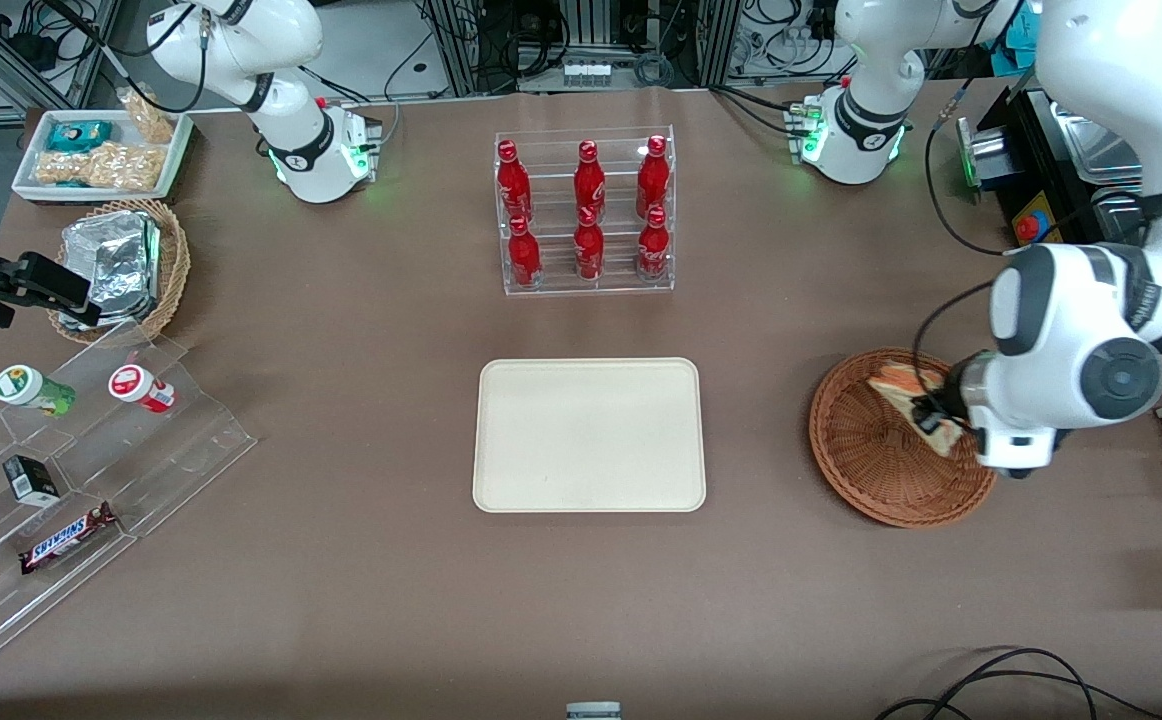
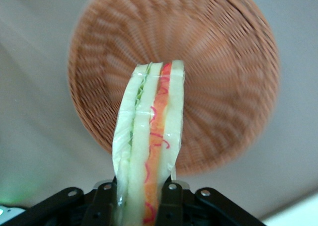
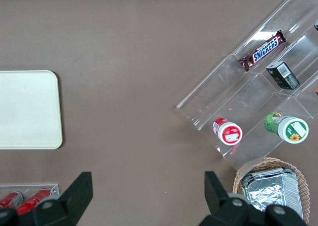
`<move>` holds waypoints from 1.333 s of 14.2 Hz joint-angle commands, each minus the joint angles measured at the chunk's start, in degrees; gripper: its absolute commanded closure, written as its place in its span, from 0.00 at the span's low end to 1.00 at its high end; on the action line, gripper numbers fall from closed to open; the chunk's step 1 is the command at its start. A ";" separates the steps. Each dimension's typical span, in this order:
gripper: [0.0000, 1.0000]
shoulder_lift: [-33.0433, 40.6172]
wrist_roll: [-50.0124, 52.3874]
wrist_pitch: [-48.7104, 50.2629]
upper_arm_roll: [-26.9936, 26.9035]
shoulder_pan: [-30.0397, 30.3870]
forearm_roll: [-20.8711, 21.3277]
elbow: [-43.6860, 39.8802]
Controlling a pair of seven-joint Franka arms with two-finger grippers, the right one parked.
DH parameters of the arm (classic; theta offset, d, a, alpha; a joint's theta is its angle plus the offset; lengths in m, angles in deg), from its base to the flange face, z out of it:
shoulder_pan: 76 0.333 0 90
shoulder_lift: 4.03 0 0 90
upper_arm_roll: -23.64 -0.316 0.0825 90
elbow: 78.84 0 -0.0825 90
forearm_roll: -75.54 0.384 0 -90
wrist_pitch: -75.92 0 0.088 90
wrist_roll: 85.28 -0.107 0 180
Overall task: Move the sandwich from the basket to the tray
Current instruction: 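Lift the sandwich with the left gripper and carry it over the tray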
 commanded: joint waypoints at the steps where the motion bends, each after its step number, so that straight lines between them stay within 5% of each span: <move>1: 0.99 -0.72 -0.67 1.14 5.11 -2.19 -0.42 -1.28; 5: 1.00 -6.24 -1.98 -2.80 11.63 -6.49 -0.07 -7.50; 11: 1.00 -21.62 -1.99 -7.19 11.20 -20.89 1.43 -26.75; 16: 1.00 -29.27 4.76 -13.63 11.11 -28.03 10.81 -31.94; 19: 1.00 -30.78 4.96 -14.60 11.11 -29.70 12.41 -32.04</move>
